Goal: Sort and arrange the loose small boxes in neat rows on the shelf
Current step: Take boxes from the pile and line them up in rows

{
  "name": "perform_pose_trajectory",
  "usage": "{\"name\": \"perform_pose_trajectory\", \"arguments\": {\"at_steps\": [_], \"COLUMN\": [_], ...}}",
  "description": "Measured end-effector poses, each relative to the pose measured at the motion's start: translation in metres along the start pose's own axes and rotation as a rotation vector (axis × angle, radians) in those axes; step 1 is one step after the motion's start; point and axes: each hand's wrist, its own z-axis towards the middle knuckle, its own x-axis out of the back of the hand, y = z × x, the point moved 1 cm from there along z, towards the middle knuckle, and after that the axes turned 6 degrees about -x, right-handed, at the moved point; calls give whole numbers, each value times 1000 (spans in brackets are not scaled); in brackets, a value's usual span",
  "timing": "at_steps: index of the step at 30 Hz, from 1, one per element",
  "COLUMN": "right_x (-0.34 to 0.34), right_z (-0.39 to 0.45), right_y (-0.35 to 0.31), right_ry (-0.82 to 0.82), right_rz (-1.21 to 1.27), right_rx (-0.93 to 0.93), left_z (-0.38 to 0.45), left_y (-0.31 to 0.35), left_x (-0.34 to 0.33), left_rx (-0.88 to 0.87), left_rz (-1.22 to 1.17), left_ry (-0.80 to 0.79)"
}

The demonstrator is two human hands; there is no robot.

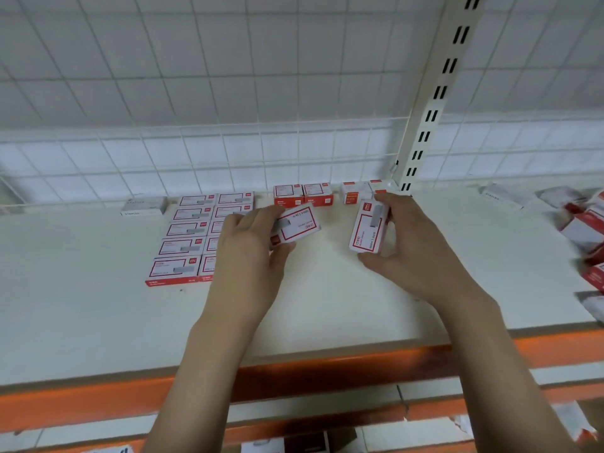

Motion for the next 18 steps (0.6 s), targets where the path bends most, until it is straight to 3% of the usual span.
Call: {"name": "perform_pose_trajectory", "arguments": {"at_steps": [18], "right_x": [-5], "right_z": [6], "right_y": [19], "right_ry": [-131], "right_rz": [-36], "right_rx": [104], "left_z": [-26], "left_y": [31], "left_x": [-9], "left_rx": [197], "left_rz": [-21], "left_ry": [20]}}
